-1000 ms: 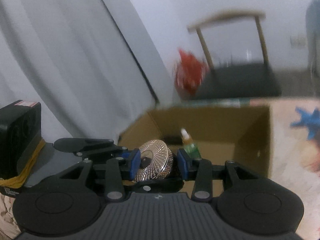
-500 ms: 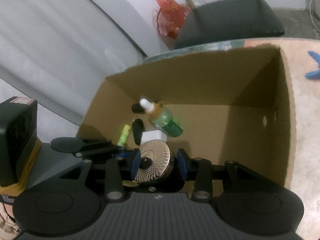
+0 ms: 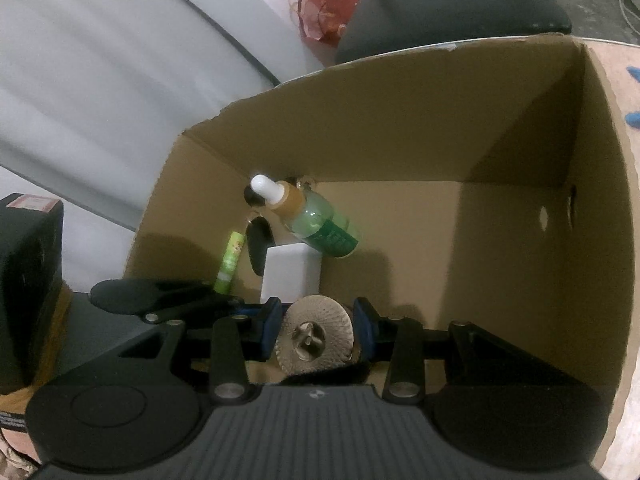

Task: Organize rigid objects
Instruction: 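Lower the gold disc into the box and open the right gripper, then withdraw the right gripper from the box toward the green glass ball, then lower the right gripper around the dark green glass ball and close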

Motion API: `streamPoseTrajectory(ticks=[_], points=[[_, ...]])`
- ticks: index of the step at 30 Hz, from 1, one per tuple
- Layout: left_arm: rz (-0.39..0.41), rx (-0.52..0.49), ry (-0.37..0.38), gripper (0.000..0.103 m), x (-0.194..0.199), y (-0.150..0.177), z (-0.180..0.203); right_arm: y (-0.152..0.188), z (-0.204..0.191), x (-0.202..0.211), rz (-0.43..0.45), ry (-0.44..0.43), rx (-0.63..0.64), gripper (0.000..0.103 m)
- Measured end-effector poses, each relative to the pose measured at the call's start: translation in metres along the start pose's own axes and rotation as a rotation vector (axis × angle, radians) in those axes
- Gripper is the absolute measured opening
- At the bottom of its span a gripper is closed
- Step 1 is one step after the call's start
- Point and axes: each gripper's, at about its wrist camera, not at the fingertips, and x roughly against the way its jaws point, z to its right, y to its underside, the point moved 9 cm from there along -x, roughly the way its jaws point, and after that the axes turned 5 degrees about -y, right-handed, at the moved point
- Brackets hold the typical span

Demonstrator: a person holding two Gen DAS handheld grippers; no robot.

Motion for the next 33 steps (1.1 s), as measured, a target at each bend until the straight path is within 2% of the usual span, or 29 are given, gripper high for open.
streamPoseTrajectory(ticks=[2,4,6,13,18,22,23,26,29,33], points=[[0.011,-0.006,-0.009,0.066,0.005,0.000,0.001,0.001,0.001,0.001,0.003,-0.005,-0.002,0.043],[0.031,-0.004,-0.017,0.076,0.011,-0.001,0.003,0.000,0.002,0.003,0.018,-0.004,-0.002,0.043],[0.068,-0.002,-0.029,0.081,0.020,-0.003,0.003,0.000,0.000,0.008,0.052,-0.026,-0.004,0.043],[0.220,-0.015,-0.060,0.089,0.084,0.008,0.001,0.009,-0.022,0.073,0.258,-0.083,0.035,0.043],[0.383,-0.062,-0.063,0.095,0.149,0.041,0.004,0.048,-0.042,0.138,0.417,-0.156,0.068,0.043],[0.540,-0.105,-0.073,0.099,0.182,0.089,0.009,0.097,-0.046,0.171,0.515,-0.194,0.095,0.045],[0.578,-0.117,-0.078,0.099,0.183,0.106,0.011,0.112,-0.045,0.173,0.535,-0.191,0.099,0.046],[0.625,-0.124,-0.072,0.099,0.167,0.144,0.016,0.145,-0.038,0.167,0.562,-0.194,0.074,0.047],[0.598,-0.136,-0.062,0.099,0.134,0.175,0.021,0.169,-0.029,0.145,0.556,-0.186,0.021,0.047],[0.573,-0.129,-0.047,0.101,0.098,0.190,0.030,0.181,-0.027,0.108,0.491,-0.173,-0.007,0.048]])
